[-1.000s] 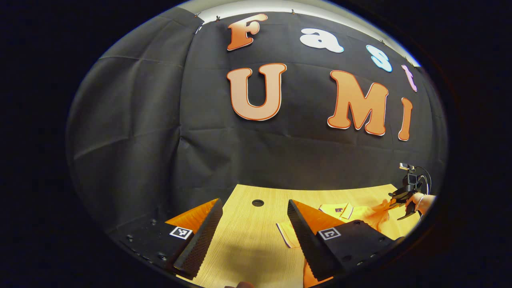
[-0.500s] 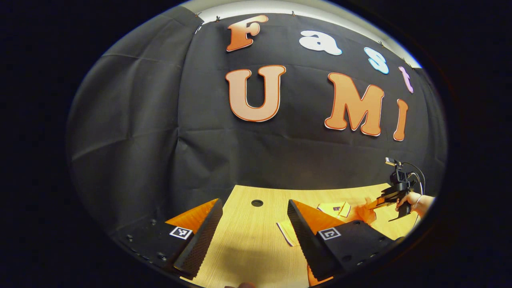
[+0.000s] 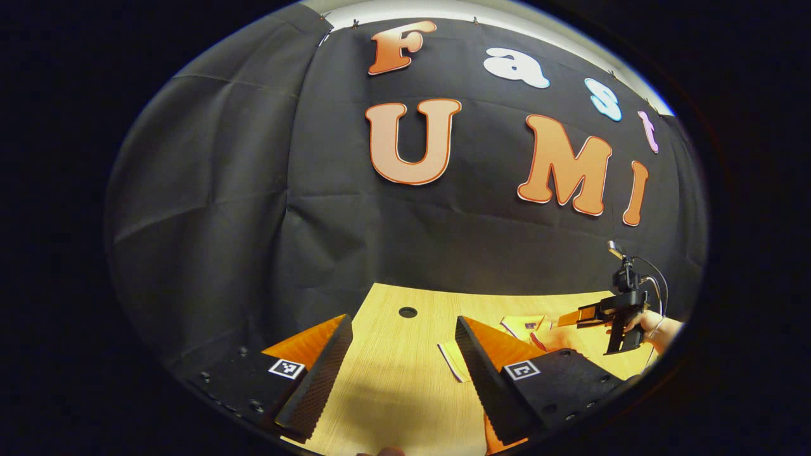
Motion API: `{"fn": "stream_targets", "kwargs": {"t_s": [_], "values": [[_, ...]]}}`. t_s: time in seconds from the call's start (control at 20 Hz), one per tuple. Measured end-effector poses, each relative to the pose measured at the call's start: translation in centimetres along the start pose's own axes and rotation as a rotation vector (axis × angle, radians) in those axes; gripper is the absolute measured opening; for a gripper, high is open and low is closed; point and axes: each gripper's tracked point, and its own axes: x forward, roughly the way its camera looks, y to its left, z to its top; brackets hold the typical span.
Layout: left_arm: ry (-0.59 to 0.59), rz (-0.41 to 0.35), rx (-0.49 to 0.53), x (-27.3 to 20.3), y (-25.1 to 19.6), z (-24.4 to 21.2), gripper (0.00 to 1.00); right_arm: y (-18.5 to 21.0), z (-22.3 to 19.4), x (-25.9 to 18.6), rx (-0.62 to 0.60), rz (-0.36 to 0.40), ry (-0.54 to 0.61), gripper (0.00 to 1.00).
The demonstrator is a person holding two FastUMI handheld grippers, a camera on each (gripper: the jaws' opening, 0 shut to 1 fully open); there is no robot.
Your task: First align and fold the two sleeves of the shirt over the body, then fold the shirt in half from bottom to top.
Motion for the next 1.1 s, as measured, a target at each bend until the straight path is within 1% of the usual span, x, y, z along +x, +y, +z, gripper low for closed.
{"fn": "stream_targets", "kwargs": {"t_s": [0.2, 0.4, 0.55, 0.65, 0.75, 0.85, 0.95, 1.1], "values": [[0.030, -0.038, -0.036, 1.0, -2.6, 0.4, 0.98, -0.7, 2.4, -3.3, -0.072, -0.032, -0.118, 0.99], [0.087, -0.105, -0.064, 3.5, -6.6, 0.5, 0.98, -1.7, 3.4, -6.7, -0.112, -0.032, -0.162, 0.99], [0.140, -0.113, -0.043, 6.4, -8.6, 0.8, 0.98, -3.2, 3.8, -8.6, -0.171, -0.037, -0.183, 0.99], [0.171, -0.135, -0.057, 8.7, -10.2, 1.2, 0.98, -4.9, 4.0, -9.6, -0.203, -0.056, -0.179, 0.99], [0.231, -0.147, -0.065, 11.4, -11.3, 0.2, 0.98, -6.4, 4.4, -10.5, -0.233, -0.076, -0.189, 0.99], [0.307, -0.144, -0.098, 14.0, -12.0, -0.9, 0.98, -7.6, 4.4, -11.3, -0.243, -0.082, -0.189, 0.99], [0.416, -0.150, -0.135, 15.6, -12.6, -3.0, 0.98, -8.2, 3.9, -11.7, -0.230, -0.056, -0.174, 0.99], [0.540, -0.137, -0.147, 19.0, -13.2, -6.0, 0.98, -9.4, 2.0, -11.5, -0.228, -0.035, -0.126, 0.99]]}}
